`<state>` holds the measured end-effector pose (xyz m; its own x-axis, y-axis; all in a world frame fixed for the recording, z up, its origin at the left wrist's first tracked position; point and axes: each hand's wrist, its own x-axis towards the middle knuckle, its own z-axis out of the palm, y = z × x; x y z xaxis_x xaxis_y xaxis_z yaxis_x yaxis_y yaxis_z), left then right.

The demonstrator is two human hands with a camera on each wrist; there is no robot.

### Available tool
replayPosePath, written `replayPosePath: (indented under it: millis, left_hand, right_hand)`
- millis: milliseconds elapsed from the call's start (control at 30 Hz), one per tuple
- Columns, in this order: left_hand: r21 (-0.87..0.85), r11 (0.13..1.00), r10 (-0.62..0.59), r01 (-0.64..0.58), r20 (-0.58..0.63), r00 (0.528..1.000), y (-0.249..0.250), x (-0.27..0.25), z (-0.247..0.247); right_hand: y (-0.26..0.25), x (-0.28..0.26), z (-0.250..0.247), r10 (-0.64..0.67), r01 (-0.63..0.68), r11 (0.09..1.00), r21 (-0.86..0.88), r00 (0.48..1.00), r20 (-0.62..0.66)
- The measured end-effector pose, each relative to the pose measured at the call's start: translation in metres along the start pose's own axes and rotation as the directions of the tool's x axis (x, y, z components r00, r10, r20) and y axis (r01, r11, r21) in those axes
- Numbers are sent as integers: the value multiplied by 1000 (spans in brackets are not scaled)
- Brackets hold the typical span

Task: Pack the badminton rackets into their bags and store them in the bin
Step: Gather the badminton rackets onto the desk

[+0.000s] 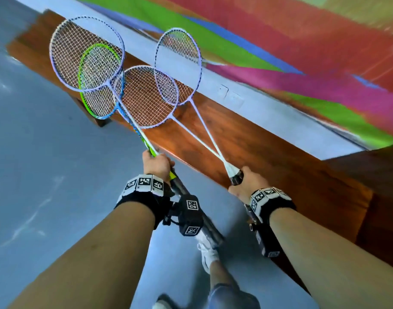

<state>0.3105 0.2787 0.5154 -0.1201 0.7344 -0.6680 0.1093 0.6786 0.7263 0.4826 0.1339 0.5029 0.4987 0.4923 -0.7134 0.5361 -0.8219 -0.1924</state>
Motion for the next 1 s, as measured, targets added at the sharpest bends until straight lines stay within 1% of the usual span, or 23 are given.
replayPosePath:
  millis: [67,167,233,267,333,367,433,500,567,667,733,767,833,900,1000]
  left_hand:
    - [-4,999,52,-52,11,999,12,-19,-8]
    - [-11,996,87,-86,48,995,26,-50,-25]
    - [27,994,105,-107,81,991,36,-69,-38]
    - [83,986,132,-141,106,985,42,-84,-47]
    - [135,962,212,-238,184,960,55,-123,-68]
    - [109,953,251,-281,231,940,63,-150,-79]
    - [14,944,310,-328,295,904,73,-190,-93]
    - [-30,918,377,-395,372,848,82,-246,-109]
    - [-68,881,447,-468,439,779,91,-292,-114]
    - [-129,837,510,-531,535,674,102,-385,-106]
    - [-178,804,550,-568,587,594,107,-438,-91]
    - [-200,797,556,-570,612,562,109,-465,-84]
    - [-243,794,553,-558,670,495,106,-526,-65]
    - [-268,787,550,-556,713,435,102,-573,-45]
    - [-284,779,528,-559,778,340,75,-648,-2]
  right_hand:
    - [-2,-26,-5,-8,12,997,73,998,-55]
    - [-8,-69,-12,-13,45,976,212,989,-147]
    - [-13,-99,-18,-26,87,949,304,979,-202]
    - [-15,-120,-22,-37,121,927,354,971,-234]
    - [-14,-168,-27,-58,198,878,435,947,-314]
    - [-11,-196,-30,-63,239,852,466,930,-362]
    - [-5,-238,-34,-55,305,803,512,893,-446]
    - [5,-296,-38,-37,381,742,552,845,-533]
    - [15,-341,-46,-11,431,690,581,809,-587]
    - [50,-418,-68,46,513,600,614,744,-667]
    - [75,-456,-89,77,539,586,605,706,-704]
    - [88,-474,-99,89,551,586,593,684,-724]
    - [124,-514,-121,135,584,571,576,626,-768]
    - [155,-539,-137,174,607,564,559,575,-800]
    - [224,-576,-151,262,606,547,577,531,-806]
